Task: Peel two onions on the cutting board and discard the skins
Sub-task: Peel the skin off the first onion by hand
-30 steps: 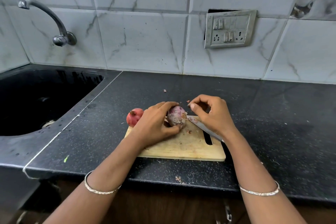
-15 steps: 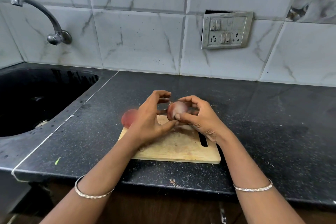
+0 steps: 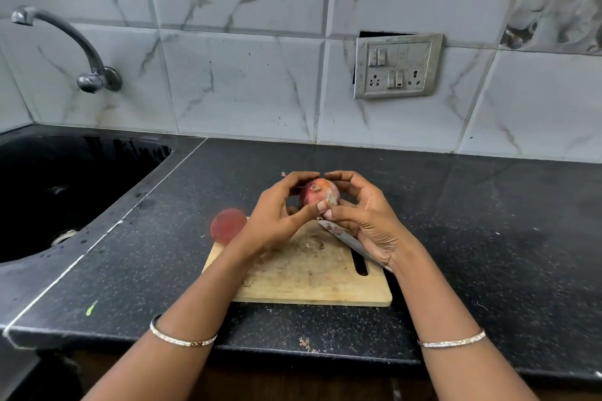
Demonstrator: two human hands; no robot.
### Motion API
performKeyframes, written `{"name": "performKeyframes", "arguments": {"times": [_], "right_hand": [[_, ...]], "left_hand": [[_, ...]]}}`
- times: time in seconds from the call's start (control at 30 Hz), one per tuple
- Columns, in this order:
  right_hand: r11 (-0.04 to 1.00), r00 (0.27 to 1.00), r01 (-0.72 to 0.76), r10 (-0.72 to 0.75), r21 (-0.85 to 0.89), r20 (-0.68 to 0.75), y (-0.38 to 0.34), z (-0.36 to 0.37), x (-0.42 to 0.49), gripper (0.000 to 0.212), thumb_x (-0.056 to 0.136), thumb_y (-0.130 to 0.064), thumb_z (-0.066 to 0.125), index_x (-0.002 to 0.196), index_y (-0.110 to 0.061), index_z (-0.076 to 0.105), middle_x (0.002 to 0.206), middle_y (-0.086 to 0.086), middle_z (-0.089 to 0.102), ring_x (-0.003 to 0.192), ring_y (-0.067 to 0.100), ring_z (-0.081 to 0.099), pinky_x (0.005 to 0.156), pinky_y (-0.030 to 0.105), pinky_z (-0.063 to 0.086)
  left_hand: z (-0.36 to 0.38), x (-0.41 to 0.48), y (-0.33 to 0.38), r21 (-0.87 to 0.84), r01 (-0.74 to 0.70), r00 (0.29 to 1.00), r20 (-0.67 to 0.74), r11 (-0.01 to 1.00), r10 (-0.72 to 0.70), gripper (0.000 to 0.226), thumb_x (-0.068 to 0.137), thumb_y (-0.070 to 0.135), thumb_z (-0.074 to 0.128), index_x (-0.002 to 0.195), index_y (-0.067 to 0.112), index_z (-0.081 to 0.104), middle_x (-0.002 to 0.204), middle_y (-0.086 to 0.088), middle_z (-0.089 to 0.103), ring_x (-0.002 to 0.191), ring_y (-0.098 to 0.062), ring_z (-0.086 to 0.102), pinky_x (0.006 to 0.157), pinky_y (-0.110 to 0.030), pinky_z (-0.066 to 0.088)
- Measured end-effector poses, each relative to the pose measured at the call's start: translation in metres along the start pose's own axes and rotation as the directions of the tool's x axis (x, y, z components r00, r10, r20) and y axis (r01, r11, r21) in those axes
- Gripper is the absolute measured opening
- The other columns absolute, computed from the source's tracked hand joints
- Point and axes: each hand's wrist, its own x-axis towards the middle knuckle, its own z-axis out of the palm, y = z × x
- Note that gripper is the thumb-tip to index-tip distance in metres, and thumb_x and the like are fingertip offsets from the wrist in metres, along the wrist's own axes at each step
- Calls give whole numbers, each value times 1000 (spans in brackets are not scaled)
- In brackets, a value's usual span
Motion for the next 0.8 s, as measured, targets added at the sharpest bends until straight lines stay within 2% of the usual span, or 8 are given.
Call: {"name": "performKeyframes", "arguments": {"times": [0.07,0.2,0.33,0.37,0.43,0.53,0.7,0.8], "right_hand": [[1000,1000,0,0,12,6,-1,0,0,57,77,16,73,128,-6,60,131,20,60,114,34,68,85,42,62],[997,1000,-25,24,73,8,-1,-2,0,58,74,5,80,128,-8,63,129,20,64,115,36,68,82,38,61],[997,998,-58,57,57,20,0,-2,0,41,85,6,71,124,-7,65,121,21,68,107,36,70,82,38,62],[999,999,-33,33,5,2,1,-1,0,36,88,4,70,122,-8,66,119,19,70,107,35,70,84,39,62],[970,990,97,-116,-224,-74,2,-2,2,29,89,-4,73,117,-14,70,115,8,73,109,28,70,89,43,60],[825,941,206,-316,-527,-126,2,-5,4,22,87,-15,79,106,-24,75,110,-6,72,105,14,67,86,49,59],[758,926,253,-369,-601,-75,5,-3,7,16,84,-15,82,98,-22,80,102,-7,71,100,15,68,81,52,56],[739,913,256,-397,-624,-95,6,-5,9,12,83,-13,82,92,-21,81,96,-7,72,97,15,68,81,54,54]], "left_hand": [[2,-4,1,10,-27,1000,-13,1000,28,57,90,44,70,140,20,55,131,7,63,121,-3,60,91,-15,51],[3,-9,2,-7,-36,999,19,999,37,62,91,44,70,145,22,48,136,5,59,124,-8,59,94,-28,57],[4,-9,-3,28,-35,999,-7,999,35,64,86,40,76,142,19,53,133,5,62,122,-9,60,102,-36,53],[6,-9,-5,39,-35,999,-14,999,36,64,84,39,78,140,17,55,132,5,62,122,-9,60,102,-35,53],[7,-9,-7,75,-38,999,-31,996,41,66,81,37,83,138,16,57,131,5,62,120,-8,60,101,-34,53],[7,-8,-10,124,-24,997,-75,992,33,68,76,36,89,135,17,60,130,4,62,118,-7,59,102,-33,51],[6,-6,-10,196,-46,994,-93,980,65,70,74,45,88,133,19,62,125,10,61,116,-1,57,112,-44,45],[6,-5,-9,187,-36,993,-105,982,56,69,72,44,89,131,19,63,124,7,62,116,-5,58,107,-38,47]]}}
